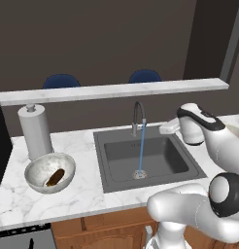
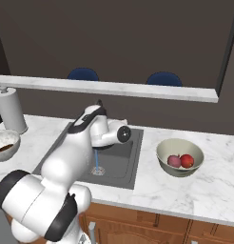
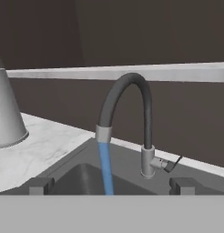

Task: Pick the onions from the sink and place them in one bowl. Place the sweet potato in the other bowl. Then turn off the sink faucet.

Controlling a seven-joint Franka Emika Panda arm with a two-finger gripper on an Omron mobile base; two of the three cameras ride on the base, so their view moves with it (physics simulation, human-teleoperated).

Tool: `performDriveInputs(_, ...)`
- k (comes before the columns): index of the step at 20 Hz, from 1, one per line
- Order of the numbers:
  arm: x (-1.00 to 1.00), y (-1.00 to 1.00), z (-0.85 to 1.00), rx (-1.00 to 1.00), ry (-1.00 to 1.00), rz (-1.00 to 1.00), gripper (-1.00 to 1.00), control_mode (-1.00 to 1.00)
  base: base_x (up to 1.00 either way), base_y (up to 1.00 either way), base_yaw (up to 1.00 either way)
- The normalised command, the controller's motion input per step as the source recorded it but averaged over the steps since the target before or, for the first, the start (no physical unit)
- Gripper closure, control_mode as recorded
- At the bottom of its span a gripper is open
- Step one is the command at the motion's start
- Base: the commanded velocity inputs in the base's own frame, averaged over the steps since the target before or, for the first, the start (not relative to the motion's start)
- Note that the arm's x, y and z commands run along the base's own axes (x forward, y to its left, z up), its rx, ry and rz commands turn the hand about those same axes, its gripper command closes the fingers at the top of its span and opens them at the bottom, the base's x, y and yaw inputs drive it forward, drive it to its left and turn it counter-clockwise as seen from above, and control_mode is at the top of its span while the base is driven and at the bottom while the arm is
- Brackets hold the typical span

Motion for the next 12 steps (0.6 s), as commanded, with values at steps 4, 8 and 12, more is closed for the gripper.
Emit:
performDriveInputs(4, 0.08, 0.0, -0.1, 0.0, 0.0, -0.02, -1.0, -1.0, 0.0, 0.0, 0.0)
performDriveInputs(8, 0.08, 0.0, -0.05, 0.0, 0.0, -0.02, -1.0, -1.0, 0.0, 0.0, 0.0)
performDriveInputs(12, 0.07, 0.0, -0.01, 0.0, 0.0, -0.02, -1.0, -1.0, 0.0, 0.0, 0.0)
